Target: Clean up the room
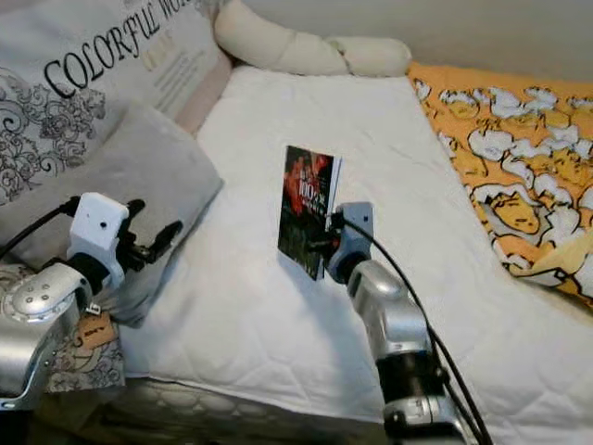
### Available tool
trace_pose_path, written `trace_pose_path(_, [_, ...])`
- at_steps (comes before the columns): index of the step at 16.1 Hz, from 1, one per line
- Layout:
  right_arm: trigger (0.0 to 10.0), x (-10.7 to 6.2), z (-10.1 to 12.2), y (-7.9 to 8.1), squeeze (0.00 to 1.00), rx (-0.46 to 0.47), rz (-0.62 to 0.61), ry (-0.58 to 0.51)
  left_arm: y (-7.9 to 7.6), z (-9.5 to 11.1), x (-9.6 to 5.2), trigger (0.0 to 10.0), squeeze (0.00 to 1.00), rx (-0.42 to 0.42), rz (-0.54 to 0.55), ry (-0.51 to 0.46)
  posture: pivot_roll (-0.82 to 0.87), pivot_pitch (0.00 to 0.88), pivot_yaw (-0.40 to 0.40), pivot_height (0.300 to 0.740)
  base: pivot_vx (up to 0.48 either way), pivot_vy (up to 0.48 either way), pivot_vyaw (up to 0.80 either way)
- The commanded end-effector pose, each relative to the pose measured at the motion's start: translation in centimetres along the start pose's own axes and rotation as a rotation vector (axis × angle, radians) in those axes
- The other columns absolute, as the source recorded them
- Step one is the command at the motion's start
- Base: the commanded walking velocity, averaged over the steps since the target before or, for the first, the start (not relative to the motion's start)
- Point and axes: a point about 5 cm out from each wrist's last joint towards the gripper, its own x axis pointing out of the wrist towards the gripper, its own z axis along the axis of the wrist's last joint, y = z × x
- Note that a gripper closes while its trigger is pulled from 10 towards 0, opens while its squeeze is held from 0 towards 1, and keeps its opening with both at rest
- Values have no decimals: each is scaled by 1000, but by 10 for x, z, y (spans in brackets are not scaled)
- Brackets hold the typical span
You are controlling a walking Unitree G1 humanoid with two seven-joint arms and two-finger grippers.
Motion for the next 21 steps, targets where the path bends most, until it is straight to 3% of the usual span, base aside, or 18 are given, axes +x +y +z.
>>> trace_pose_path(1, [10000, 11, 15, 3, 0, 65, 127, 37, -9, 1, -5, 10000, 0, 7, -139, 33, 16, 0, -1, 740, 0, 0, 0])
trace_pose_path(3, [10000, 20, 20, 7, 0, 139, 216, 75, -10, 0, -14, 10000, 0, 17, -225, 74, 34, 0, -3, 740, 0, 0, 0])
trace_pose_path(5, [10000, 26, 22, 8, 0, 208, 269, 123, -12, -2, -32, 10000, 0, 31, -326, 148, 72, 0, -4, 740, 0, 0, 0])
trace_pose_path(9, [10000, 33, 10, 15, 0, 266, 319, 227, -8, -3, -55, 10000, 0, 46, -406, 240, 113, 0, 2, 740, 0, 0, 0])
trace_pose_path(12, [10000, 38, -9, 22, 0, 197, 255, 284, -9, -3, -63, 10000, 0, 57, -432, 286, 118, 0, 18, 740, 0, 0, 0])
trace_pose_path(16, [10000, 37, -35, 20, 0, 107, 128, 364, -19, -5, -65, 10000, 0, 42, -485, 310, 122, 0, 24, 740, 0, 0, 0])
trace_pose_path(18, [10000, 32, -51, 12, 0, -36, 38, 426, -23, -5, -67, 10000, 0, 44, -494, 319, 127, 0, 18, 740, 0, 0, 0])
trace_pose_path(19, [10000, 30, -55, 8, 671, -105, 1, 438, -23, -5, -67, 10000, 0, 42, -494, 321, 131, 0, 15, 740, 0, 0, 0])
trace_pose_path(20, [10000, 28, -57, 2, 1000, -198, -49, 439, -25, -6, -67, 10000, 0, 38, -492, 326, 135, 0, 10, 740, 0, 0, 0])
trace_pose_path(21, [10000, 28, -58, 1, 1000, -212, -64, 438, -26, -7, -68, 10000, 0, 36, -491, 330, 137, 0, 9, 740, 0, 0, 0])
